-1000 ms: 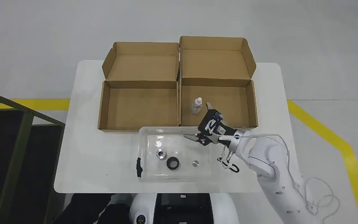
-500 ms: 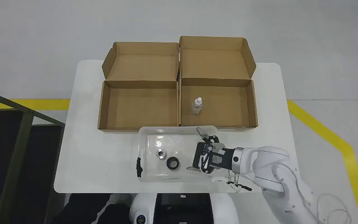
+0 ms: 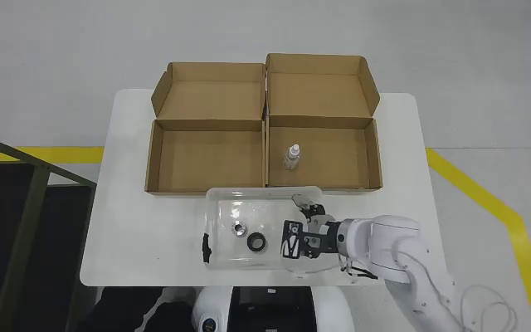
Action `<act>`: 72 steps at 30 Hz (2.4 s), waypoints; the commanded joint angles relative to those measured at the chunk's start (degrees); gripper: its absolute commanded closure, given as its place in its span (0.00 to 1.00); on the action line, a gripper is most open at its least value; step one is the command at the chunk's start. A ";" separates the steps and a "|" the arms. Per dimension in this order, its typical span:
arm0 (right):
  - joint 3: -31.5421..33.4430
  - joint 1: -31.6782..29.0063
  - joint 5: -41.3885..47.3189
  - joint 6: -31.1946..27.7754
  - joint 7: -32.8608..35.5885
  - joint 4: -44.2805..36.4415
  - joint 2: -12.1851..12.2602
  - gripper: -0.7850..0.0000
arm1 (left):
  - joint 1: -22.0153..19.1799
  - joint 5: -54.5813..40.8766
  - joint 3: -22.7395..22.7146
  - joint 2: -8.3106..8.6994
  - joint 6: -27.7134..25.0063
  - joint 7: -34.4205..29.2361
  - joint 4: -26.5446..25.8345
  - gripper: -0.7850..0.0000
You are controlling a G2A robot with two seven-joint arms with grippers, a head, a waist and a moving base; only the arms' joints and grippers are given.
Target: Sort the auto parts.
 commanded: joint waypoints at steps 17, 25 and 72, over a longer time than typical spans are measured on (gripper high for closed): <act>-5.05 3.34 3.62 -0.54 2.19 6.83 0.97 0.00 | 0.00 0.00 0.00 0.00 0.00 0.00 0.00 0.00; -8.10 5.22 3.41 -0.10 2.63 9.87 1.34 0.09 | 0.00 0.00 0.00 0.00 0.00 0.00 0.00 0.00; -1.23 4.35 14.59 18.60 -32.31 -1.04 3.51 1.00 | 0.00 0.00 0.00 0.00 0.00 0.00 0.00 0.00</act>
